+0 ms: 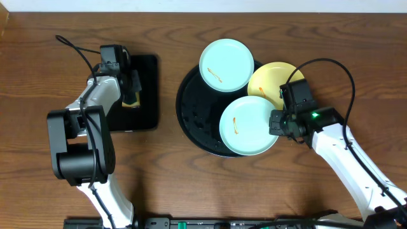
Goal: Clean dirty plates on tray and stack at the side
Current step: 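Grasp the green sponge in the black tray with the left gripper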
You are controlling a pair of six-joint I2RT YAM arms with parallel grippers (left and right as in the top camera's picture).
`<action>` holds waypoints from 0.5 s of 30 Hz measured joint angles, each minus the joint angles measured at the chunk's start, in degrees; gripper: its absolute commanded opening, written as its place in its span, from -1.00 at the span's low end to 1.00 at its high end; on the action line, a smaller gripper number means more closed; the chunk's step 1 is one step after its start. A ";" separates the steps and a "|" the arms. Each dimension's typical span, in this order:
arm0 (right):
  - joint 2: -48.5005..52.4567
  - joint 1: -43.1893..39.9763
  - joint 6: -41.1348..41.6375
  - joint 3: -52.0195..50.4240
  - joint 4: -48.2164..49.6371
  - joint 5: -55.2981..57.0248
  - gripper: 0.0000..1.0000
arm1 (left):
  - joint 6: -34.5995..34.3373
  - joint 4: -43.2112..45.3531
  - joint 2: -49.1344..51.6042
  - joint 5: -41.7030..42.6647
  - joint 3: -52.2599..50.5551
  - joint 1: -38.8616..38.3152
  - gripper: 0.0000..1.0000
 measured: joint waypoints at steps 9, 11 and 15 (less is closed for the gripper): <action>0.00 0.00 0.00 0.00 -1.25 0.00 -0.98 | 0.02 -4.96 -2.95 0.04 0.00 -0.02 0.74; 0.00 0.00 0.02 -0.02 -1.60 -0.07 -0.98 | 0.02 -6.01 -3.54 0.04 0.00 -0.02 0.73; 0.00 0.00 0.04 -0.22 -1.55 0.04 -0.98 | 0.02 -6.78 -3.58 0.04 0.00 -0.02 0.73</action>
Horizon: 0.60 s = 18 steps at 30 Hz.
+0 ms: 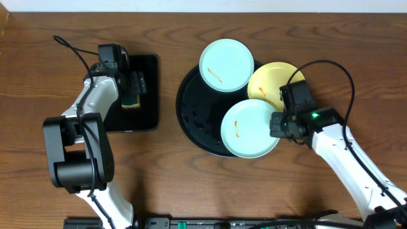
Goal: Clean dirty plates on tray and stack at the side
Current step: 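Grasp the green sponge in the black tray with the left gripper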
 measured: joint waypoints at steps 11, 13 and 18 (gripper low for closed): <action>0.00 0.00 0.02 -2.56 4.13 -0.07 -0.98 | 0.00 -0.17 0.04 0.00 0.00 0.00 0.70; 0.00 0.00 0.04 -2.58 4.33 -0.07 -0.97 | 0.02 -0.07 0.28 0.00 0.00 0.00 0.57; 0.00 0.00 0.04 -2.60 4.55 -0.07 -0.98 | 0.04 -0.20 1.33 0.02 0.00 0.00 0.51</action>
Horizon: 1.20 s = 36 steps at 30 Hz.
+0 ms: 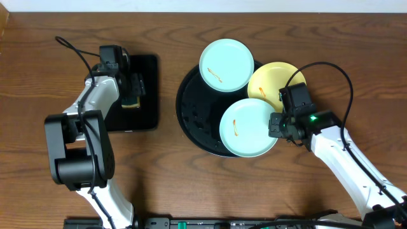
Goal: Clean dirty plates on tray and stack at the side
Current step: 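Grasp the green sponge in the black tray with the left gripper, then lift the sponge with the left gripper and tilt the plate up with the right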
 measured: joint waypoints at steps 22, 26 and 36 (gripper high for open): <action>-0.39 0.00 -2.80 1.33 -1.18 0.94 -0.98 | 0.20 -0.63 -0.57 -0.50 -1.92 0.24 -0.85; -4.07 0.00 -3.61 4.39 -0.52 2.14 -0.98 | 0.17 -2.16 -6.88 -0.96 -1.92 0.85 -0.85; -5.66 1.07 -3.76 5.38 0.00 3.02 -0.98 | 0.17 -8.35 -19.98 3.32 -1.60 0.85 -0.85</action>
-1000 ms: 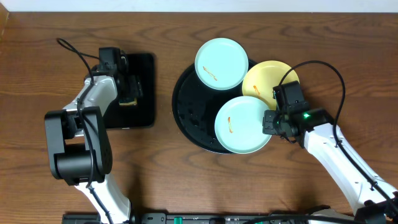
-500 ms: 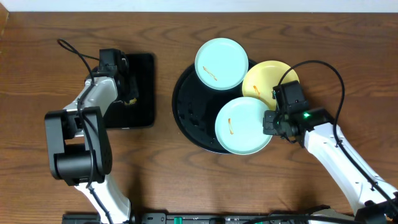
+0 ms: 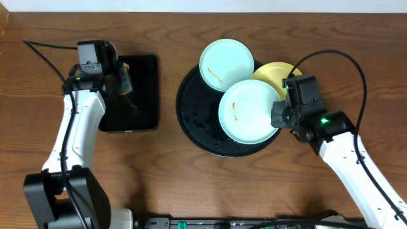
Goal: Clean dirty plates on tray and stack at the side
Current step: 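Lift the sponge with the left gripper and tilt the plate up with the right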
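Three dirty plates sit at the round black tray (image 3: 191, 121). A mint plate (image 3: 226, 63) with an orange smear rests on its far rim. A yellow plate (image 3: 280, 71) lies at the right, half covered. A second smeared mint plate (image 3: 248, 111) is tilted over both, and my right gripper (image 3: 276, 117) is shut on its right rim. My left gripper (image 3: 126, 92) is over the small black rectangular tray (image 3: 143, 95), shut on a yellow-green sponge (image 3: 130, 97) that barely shows under the fingers.
The brown wooden table (image 3: 165, 172) carries both trays. Cables loop from each arm: one at the far left (image 3: 44, 46), one arching over the right arm (image 3: 356, 70). The left arm's base (image 3: 63, 197) stands at the near left.
My right gripper has carried the near mint plate up and back, so it now overlaps the far mint plate and more of the yellow one. The left arm has swung, its gripper slightly farther back over the rectangular tray.
At first my left gripper stood around the sponge in the rectangular tray, and my right gripper held the near mint plate's rim on the round tray. Both barely shifted over the two later moments. Now the plate is raised and the left arm has changed its pose.
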You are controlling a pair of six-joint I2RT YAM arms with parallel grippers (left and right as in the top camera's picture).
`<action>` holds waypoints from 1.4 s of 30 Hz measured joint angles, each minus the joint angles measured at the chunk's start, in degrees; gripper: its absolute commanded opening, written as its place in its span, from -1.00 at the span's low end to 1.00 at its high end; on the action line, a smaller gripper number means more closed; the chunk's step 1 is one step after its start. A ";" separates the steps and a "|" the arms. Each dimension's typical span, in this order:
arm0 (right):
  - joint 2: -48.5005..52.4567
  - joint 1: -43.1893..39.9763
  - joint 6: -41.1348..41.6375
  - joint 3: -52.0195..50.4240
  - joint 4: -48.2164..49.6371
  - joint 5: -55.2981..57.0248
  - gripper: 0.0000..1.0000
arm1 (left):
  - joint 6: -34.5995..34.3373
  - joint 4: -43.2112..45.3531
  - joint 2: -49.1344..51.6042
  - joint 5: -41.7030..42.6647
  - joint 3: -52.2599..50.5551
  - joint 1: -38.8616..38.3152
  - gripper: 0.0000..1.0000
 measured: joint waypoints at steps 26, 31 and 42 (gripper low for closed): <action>3.96 0.42 -0.02 -2.16 3.45 0.04 -0.98 | -0.11 11.50 -4.79 0.26 0.00 -0.22 -0.85; 3.96 0.42 -0.02 -2.16 3.48 0.04 -0.98 | -3.56 10.69 -4.79 3.56 0.00 -0.22 -0.85; 3.96 0.42 -0.02 -2.16 3.41 0.04 -0.97 | -4.15 8.79 -4.79 2.03 0.00 -0.37 -0.85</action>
